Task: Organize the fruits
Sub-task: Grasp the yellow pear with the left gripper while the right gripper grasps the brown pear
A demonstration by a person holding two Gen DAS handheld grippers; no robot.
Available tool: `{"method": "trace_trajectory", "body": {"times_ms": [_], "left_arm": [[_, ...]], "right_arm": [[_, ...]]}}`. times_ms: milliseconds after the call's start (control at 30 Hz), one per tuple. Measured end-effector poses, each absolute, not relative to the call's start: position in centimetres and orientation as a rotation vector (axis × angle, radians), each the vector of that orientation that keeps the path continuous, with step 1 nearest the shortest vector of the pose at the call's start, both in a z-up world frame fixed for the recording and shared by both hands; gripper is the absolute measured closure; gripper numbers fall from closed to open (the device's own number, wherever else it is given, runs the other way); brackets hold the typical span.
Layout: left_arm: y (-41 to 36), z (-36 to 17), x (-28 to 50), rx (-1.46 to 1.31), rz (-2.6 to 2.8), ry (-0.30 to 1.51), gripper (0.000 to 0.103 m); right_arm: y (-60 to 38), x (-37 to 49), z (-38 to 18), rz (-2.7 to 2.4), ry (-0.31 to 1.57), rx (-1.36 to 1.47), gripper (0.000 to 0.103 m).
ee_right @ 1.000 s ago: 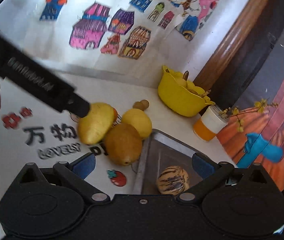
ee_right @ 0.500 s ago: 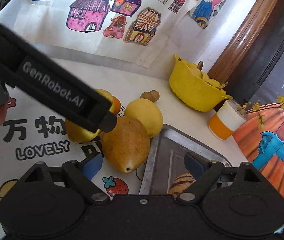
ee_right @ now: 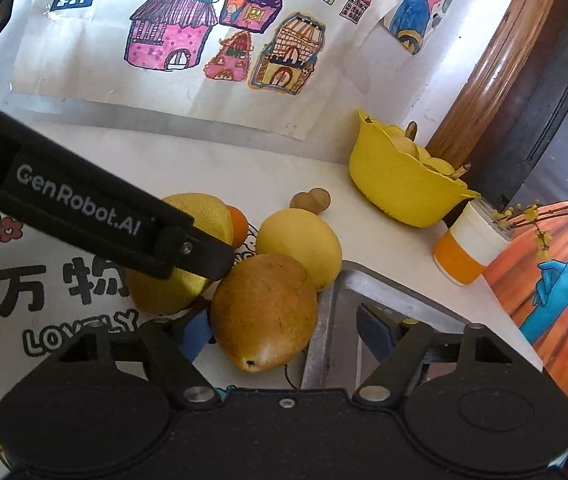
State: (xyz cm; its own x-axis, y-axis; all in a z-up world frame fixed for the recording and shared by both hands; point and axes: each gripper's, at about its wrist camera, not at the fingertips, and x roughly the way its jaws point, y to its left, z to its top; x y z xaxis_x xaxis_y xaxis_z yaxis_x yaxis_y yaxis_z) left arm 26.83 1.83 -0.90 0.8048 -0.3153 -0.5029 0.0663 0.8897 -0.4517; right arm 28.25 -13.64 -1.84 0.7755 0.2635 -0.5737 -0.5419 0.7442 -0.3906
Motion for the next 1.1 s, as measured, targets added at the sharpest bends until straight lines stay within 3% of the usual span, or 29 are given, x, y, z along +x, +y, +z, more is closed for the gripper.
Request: {"method": "trace_trajectory", "body": {"times_ms": [167,467,600,1100], "left_arm": [[2.0,-1.0,26.9,-0.442,-0.213,0.604,0.034],[1.7,-0.9,27.2,-0.438,-0.223,0.605,0.032],[1.9,-1.2,27.2,-0.463,-0.250,0.611,0.043],[2.2,-0.7,24.8,-0.505,-0.223,0.636,0.043]], "right_arm": [[-13.9,28.3,-1.6,0.495,0.538,-0.519,0.047],[-14.3,29.8,-1.5,0.516,0.599,-0.431,0.045],[-14.4,29.9,-1.5,0.516,0.610,-0.417,0.046],[-15.0,27.1,-0.9,0.527,0.628,-0.377,0.046]]}}
